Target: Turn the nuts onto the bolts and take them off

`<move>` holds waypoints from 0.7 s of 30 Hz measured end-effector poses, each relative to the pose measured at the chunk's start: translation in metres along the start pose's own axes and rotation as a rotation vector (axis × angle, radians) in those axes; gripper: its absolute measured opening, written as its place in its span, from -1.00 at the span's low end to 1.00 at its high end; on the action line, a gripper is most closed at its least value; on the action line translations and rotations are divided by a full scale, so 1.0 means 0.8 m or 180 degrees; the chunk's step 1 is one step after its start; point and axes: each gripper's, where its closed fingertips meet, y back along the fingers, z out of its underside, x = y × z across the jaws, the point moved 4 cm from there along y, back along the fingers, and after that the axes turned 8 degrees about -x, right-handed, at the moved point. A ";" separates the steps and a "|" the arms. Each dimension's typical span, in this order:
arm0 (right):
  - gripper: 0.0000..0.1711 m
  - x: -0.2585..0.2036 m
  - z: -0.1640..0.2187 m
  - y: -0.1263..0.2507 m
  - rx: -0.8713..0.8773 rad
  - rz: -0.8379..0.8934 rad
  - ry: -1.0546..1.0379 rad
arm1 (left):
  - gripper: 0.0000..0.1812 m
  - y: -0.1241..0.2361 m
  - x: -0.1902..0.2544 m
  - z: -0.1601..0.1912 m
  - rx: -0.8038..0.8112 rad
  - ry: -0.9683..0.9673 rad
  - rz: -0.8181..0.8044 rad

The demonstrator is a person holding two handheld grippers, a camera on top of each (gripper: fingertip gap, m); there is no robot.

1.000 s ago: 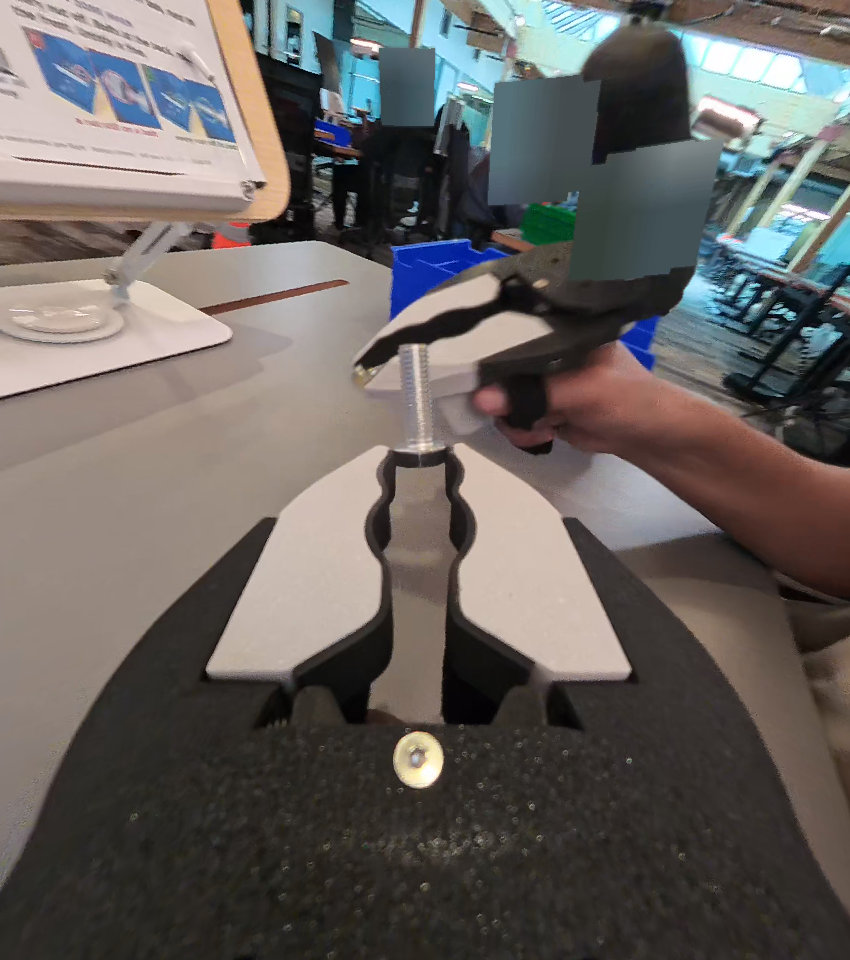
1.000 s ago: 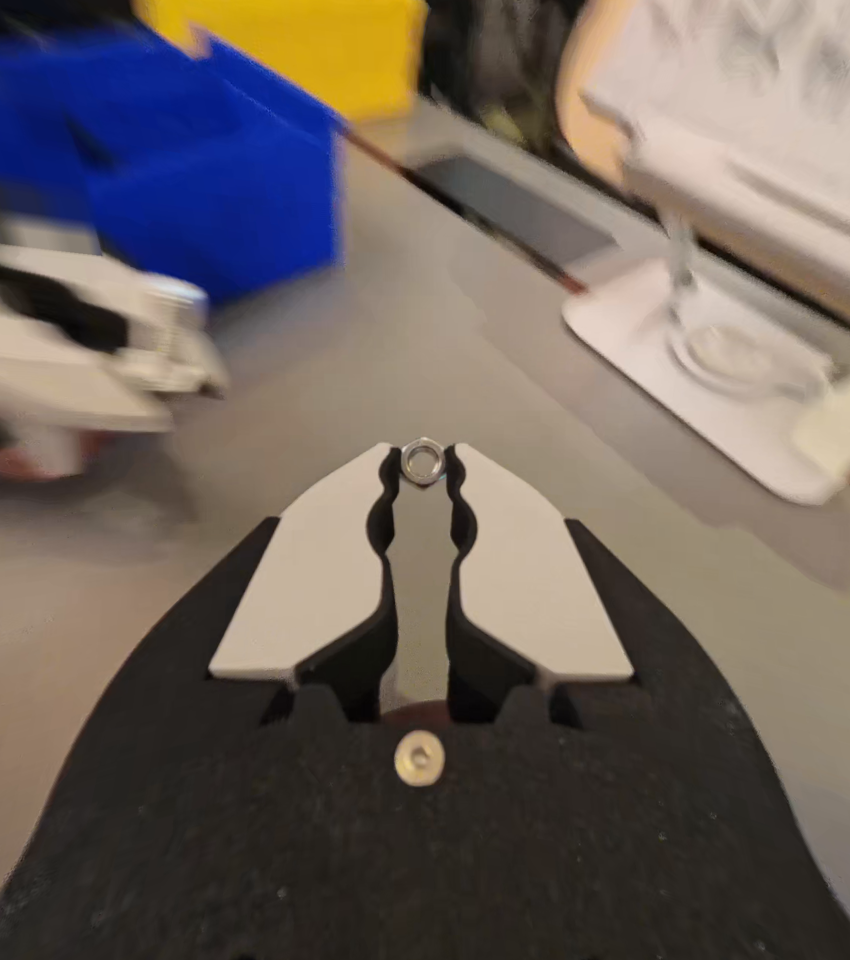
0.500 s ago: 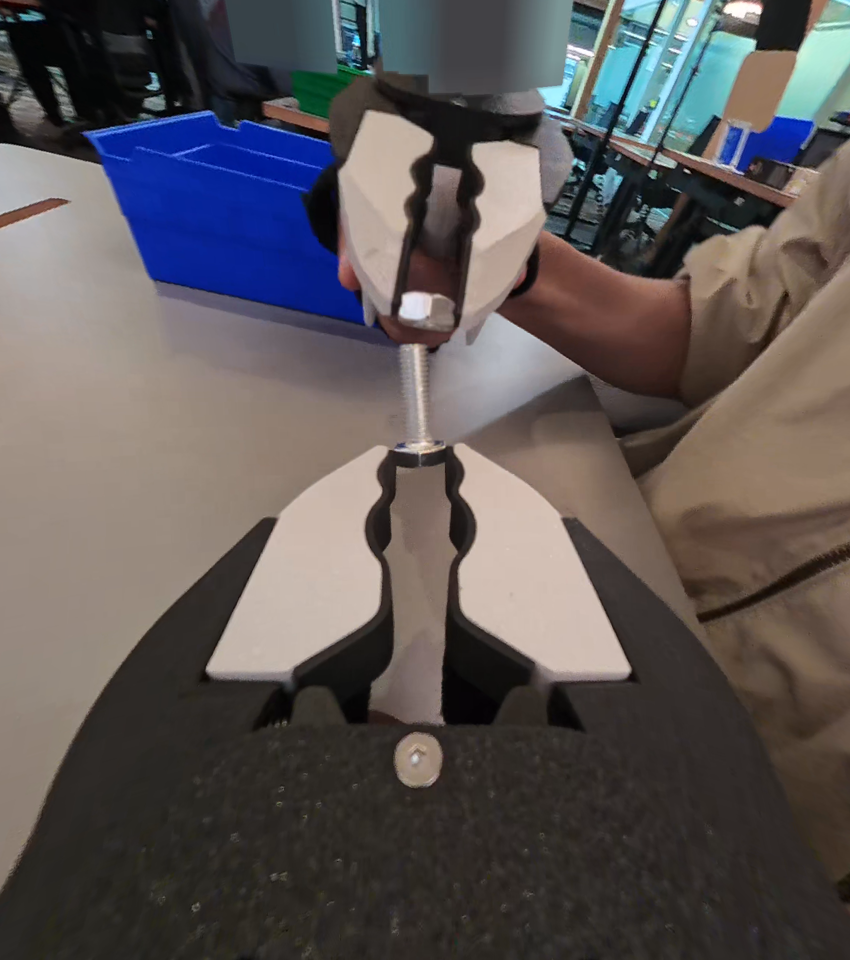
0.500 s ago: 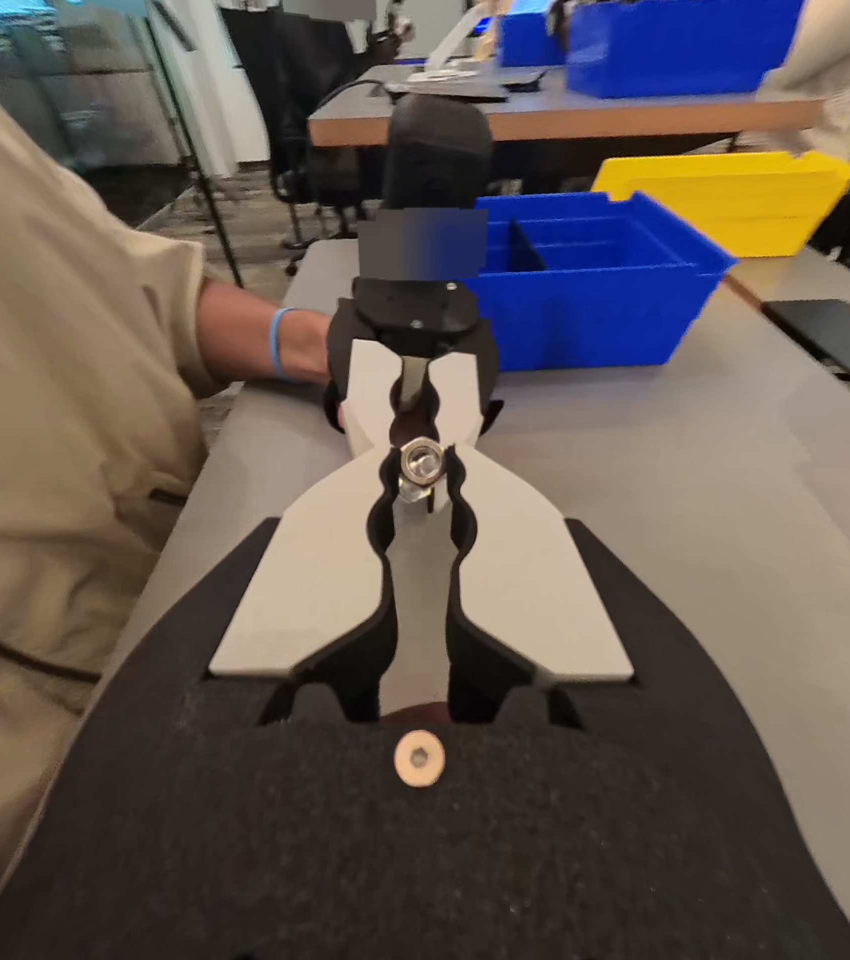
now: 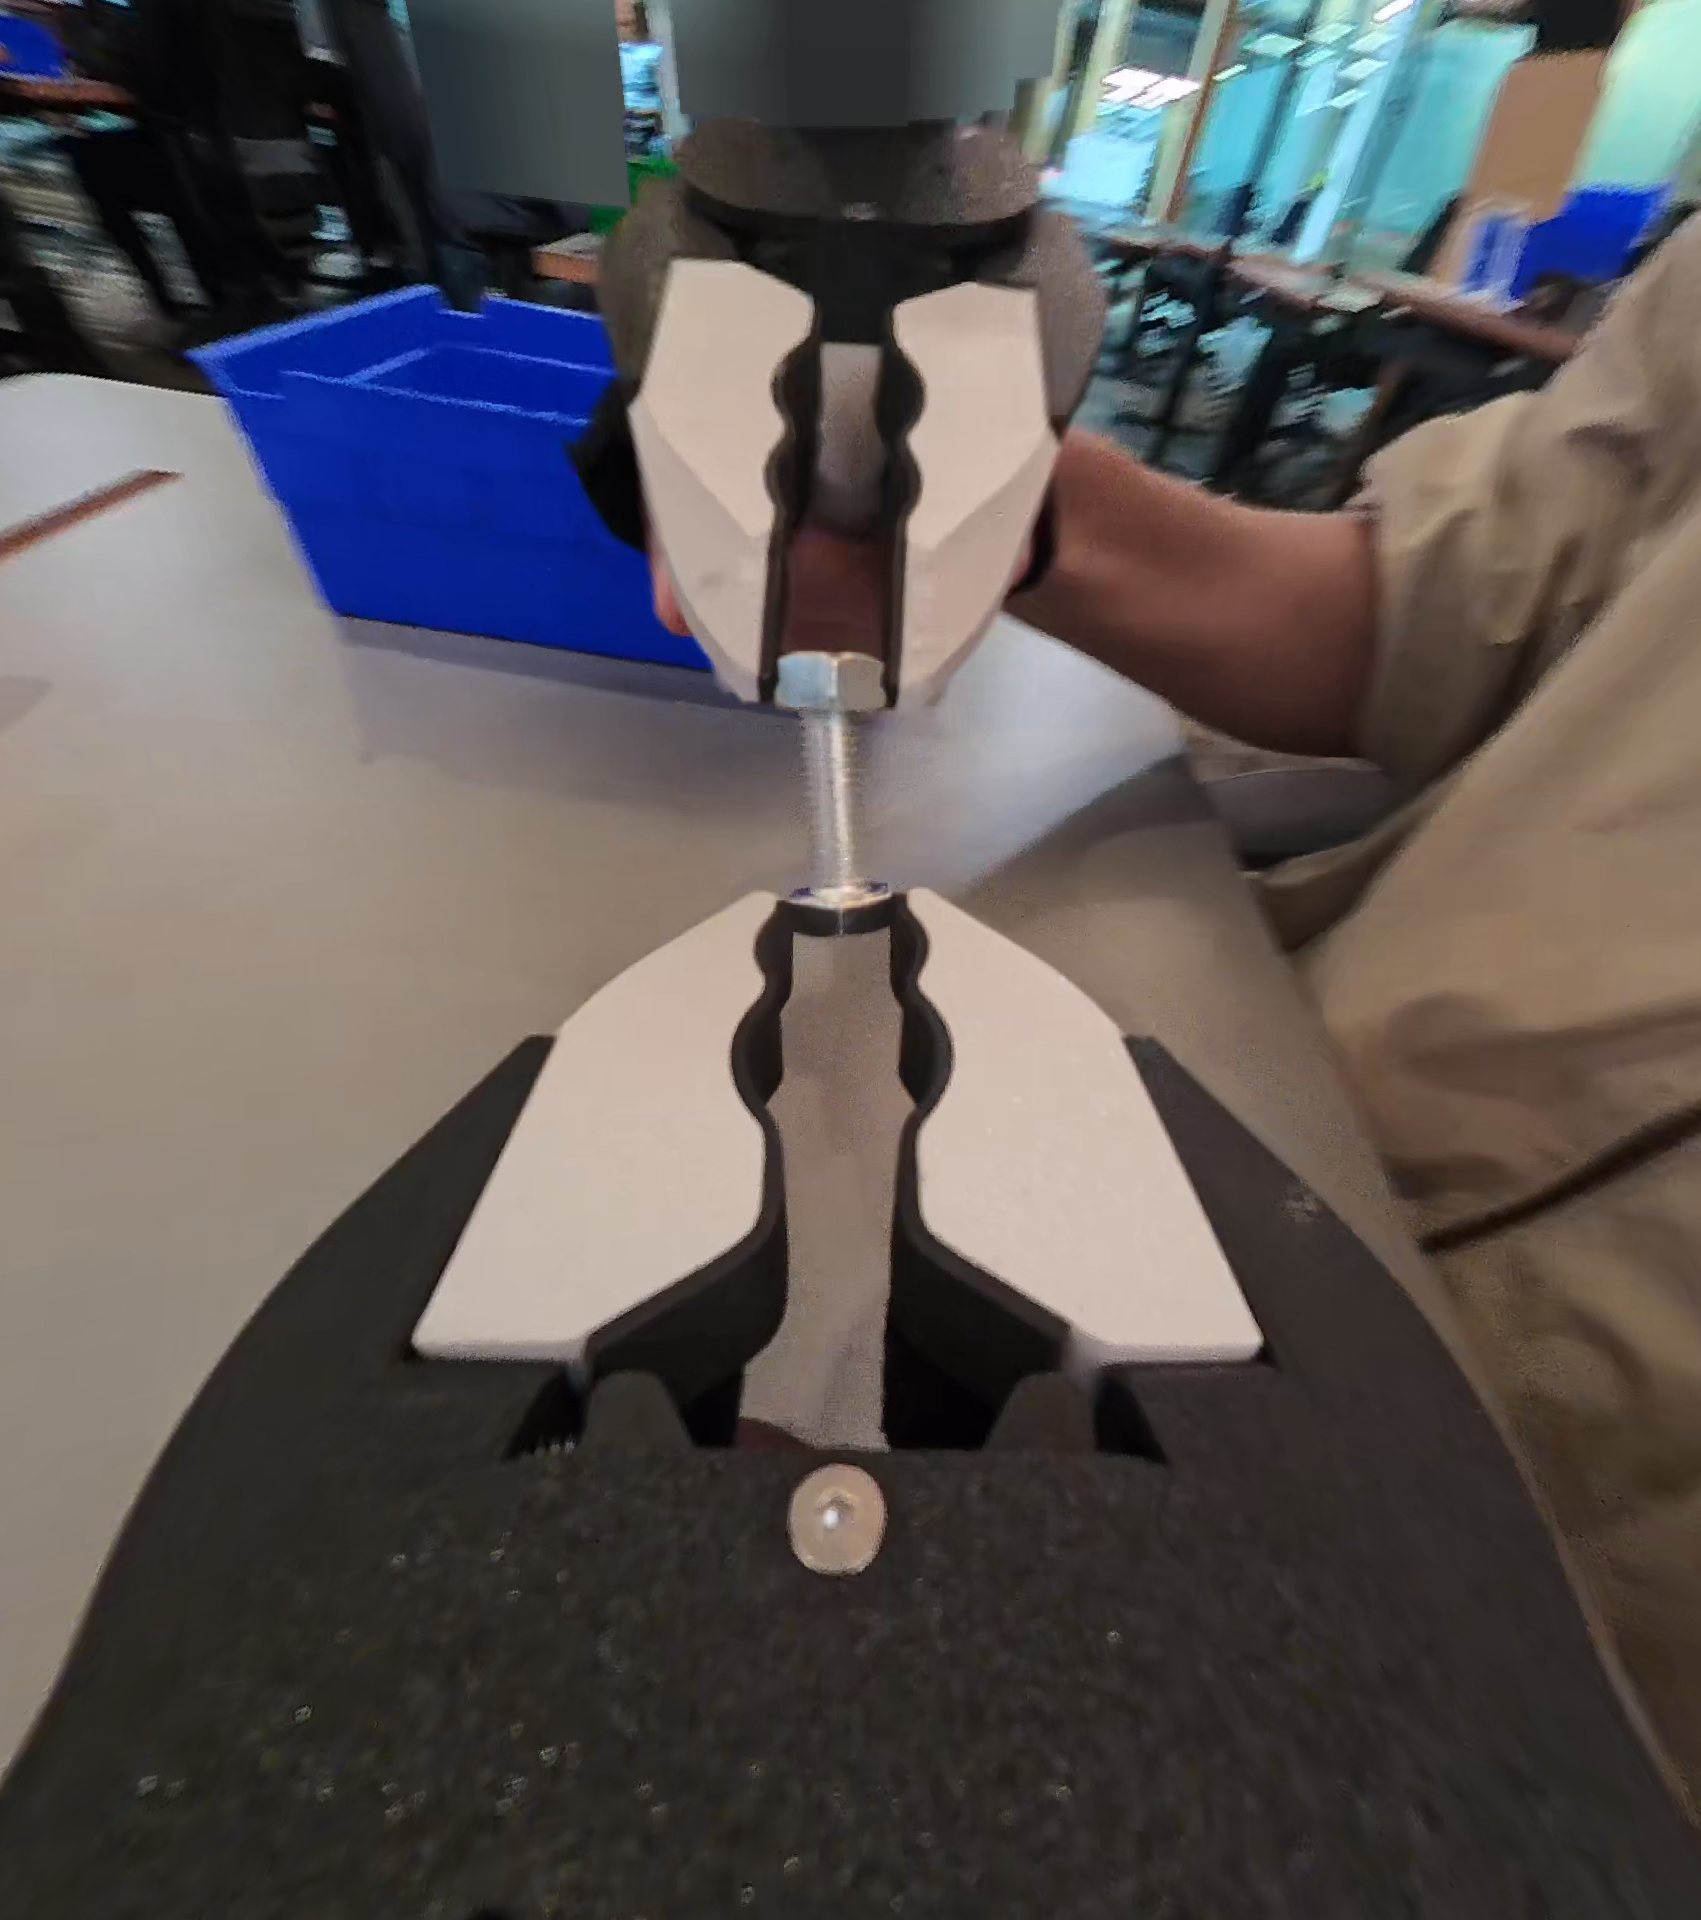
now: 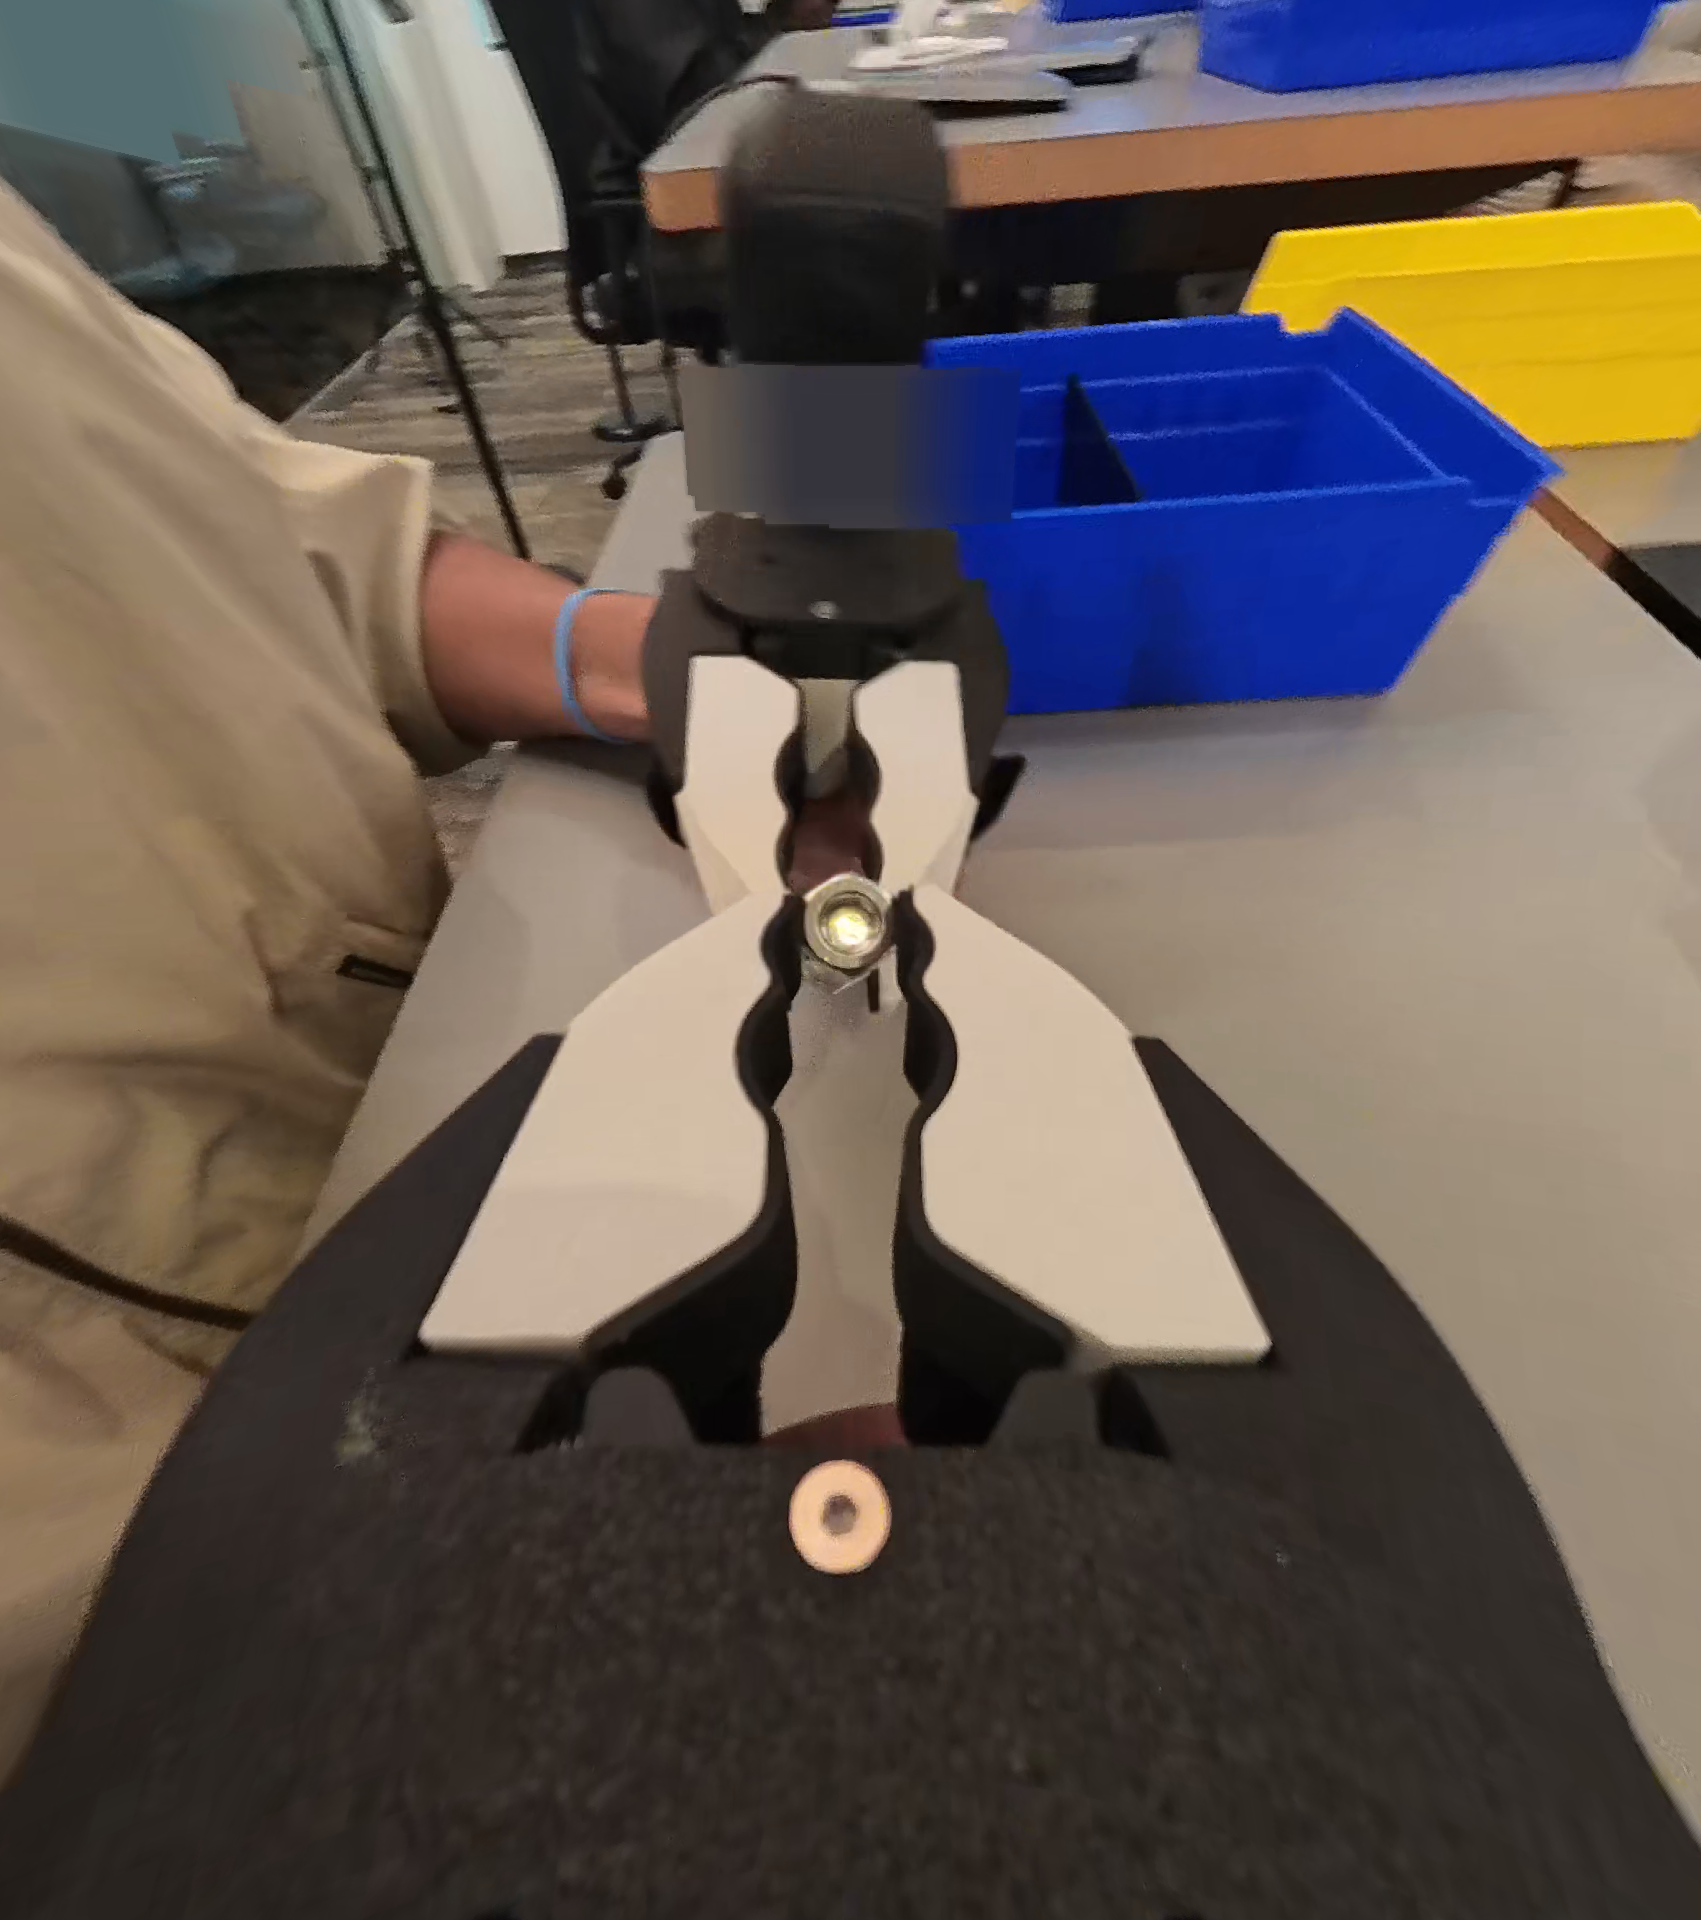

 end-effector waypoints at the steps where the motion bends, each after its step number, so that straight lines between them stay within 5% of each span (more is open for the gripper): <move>1: -0.80 0.005 0.003 0.000 0.0000 0.0083 -0.0073 | -0.81 -0.002 -0.005 0.001 -0.0050 -0.0058 -0.0200; 12: -0.80 0.040 0.019 -0.011 0.0069 0.0977 -0.0985 | -0.80 -0.010 -0.043 0.014 -0.0395 -0.0340 -0.1563; 21: -0.80 0.040 0.011 -0.013 0.0065 0.1156 -0.0877 | -0.80 -0.008 -0.045 0.013 -0.0188 0.0104 -0.1213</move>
